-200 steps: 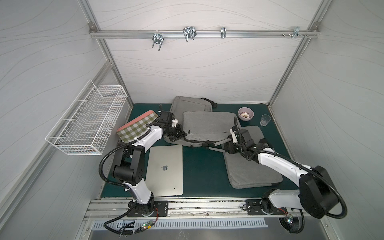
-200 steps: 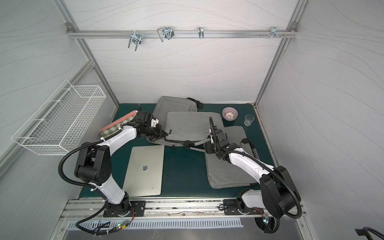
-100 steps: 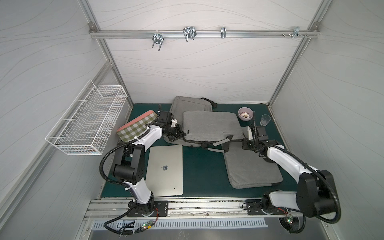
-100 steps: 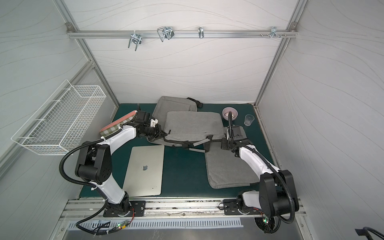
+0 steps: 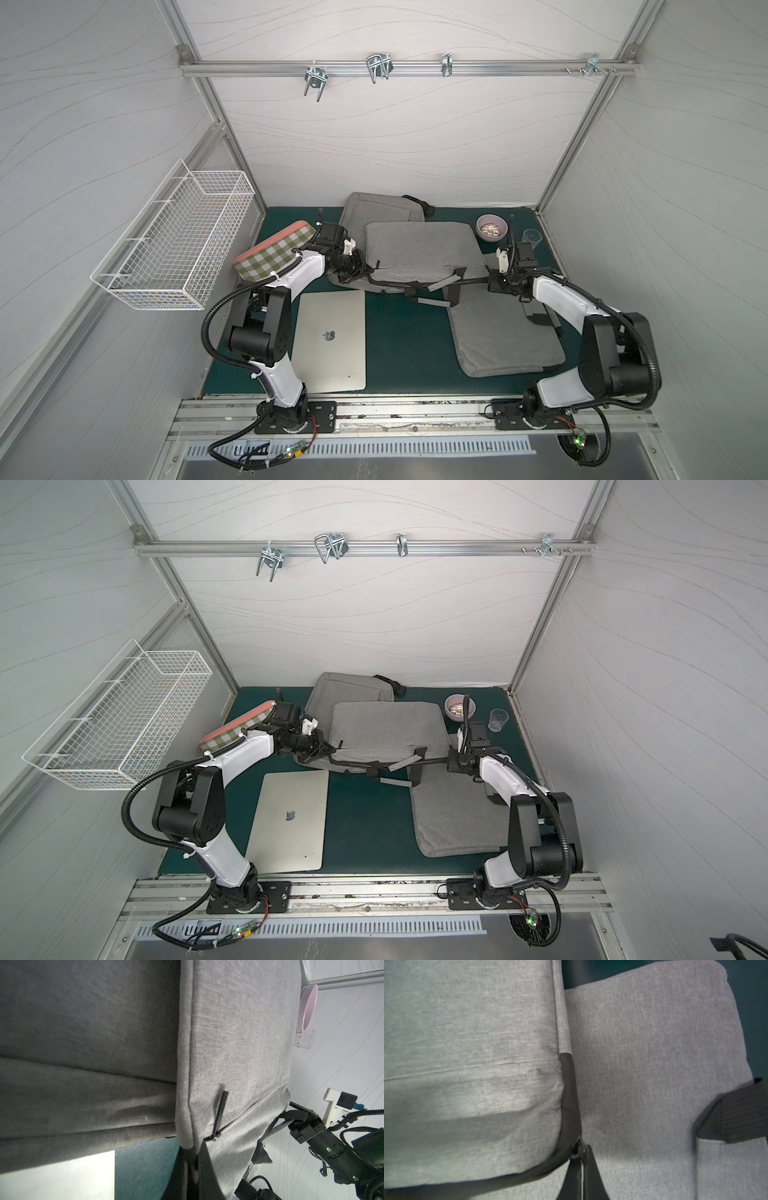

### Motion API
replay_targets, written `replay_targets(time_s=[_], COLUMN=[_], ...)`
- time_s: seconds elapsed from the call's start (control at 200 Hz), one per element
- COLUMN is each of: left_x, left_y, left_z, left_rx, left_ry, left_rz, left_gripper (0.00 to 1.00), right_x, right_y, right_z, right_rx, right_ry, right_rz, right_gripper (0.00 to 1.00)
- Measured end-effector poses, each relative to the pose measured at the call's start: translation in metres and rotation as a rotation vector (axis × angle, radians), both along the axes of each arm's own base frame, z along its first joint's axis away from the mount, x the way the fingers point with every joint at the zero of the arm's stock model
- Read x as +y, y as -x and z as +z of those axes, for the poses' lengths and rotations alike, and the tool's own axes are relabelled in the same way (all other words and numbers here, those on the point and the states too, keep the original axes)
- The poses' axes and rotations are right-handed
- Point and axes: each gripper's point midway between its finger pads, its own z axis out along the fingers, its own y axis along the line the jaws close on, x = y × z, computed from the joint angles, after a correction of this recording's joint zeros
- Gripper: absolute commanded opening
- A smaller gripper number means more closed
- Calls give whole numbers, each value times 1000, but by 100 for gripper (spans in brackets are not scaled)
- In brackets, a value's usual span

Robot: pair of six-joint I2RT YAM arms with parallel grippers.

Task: Open the zippered laptop bag and take out the laptop
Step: Unzip the zipper on the zippered laptop bag.

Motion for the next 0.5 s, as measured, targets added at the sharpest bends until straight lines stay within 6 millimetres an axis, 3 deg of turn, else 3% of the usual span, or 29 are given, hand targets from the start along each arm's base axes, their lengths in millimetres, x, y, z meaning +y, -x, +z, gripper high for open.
replay_targets(time_s=[0.115, 0.28, 0.39, 0.5], left_x=[0, 13, 21, 24], left_y=[0, 2, 2, 4], left_z=[0, -5, -8, -7], left_rx=[-17, -15, -16, -28], left_ry=[-8, -48, -68, -87], left_rz=[-20, -29, -29, -42], left_gripper=[18, 20, 23, 31], right_x=[3, 7, 10, 20], right_y=[0, 2, 3, 4], right_z=[0, 5, 17, 35], right_rx=[-3, -18, -46, -97], right_ry=[13, 24, 21, 1], right_rz=[23, 44, 60, 99], right_gripper=[8, 22, 34, 44])
